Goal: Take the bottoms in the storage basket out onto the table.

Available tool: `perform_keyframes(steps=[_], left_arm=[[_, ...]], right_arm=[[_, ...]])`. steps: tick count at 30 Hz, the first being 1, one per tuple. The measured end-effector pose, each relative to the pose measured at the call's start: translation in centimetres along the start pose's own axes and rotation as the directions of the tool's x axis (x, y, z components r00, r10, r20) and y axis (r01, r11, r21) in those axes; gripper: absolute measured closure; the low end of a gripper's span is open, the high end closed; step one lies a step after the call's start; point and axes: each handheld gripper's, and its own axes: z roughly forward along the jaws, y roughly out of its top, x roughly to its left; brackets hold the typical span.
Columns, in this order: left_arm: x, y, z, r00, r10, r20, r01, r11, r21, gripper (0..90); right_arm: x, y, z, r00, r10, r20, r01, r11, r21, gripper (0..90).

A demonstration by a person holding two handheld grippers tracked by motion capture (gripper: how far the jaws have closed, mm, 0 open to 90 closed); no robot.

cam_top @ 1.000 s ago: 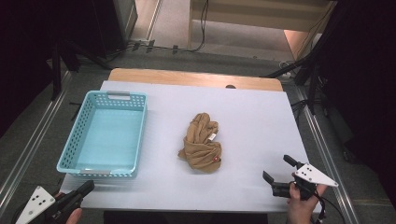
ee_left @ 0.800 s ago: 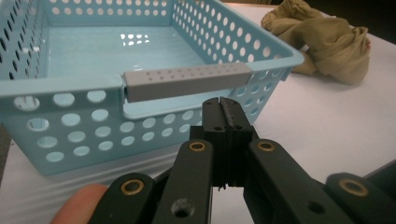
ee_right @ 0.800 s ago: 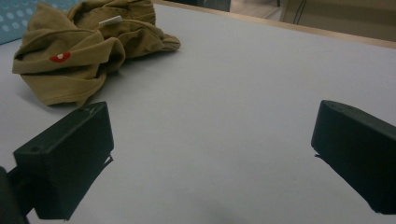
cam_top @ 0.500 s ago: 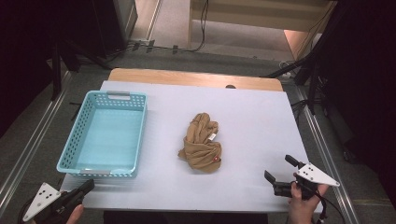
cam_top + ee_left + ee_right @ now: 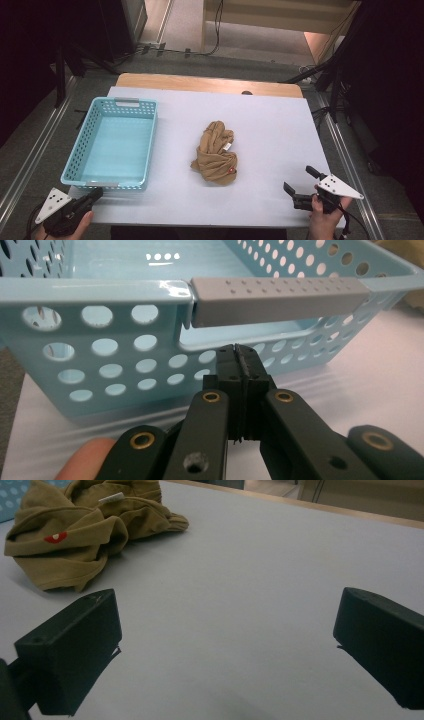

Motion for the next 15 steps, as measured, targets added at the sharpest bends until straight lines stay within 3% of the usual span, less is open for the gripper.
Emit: perform_keyframes(steps=[15], left_arm=[[0.14,0.69,0.56,1.0,0.007,-0.005,-0.007,0.9999,-0.012,90.0]], right_arm=[[-0.13,0.04,-0.17,1.0,0.004,0.005,-0.003,1.0,-0.005,0.0]])
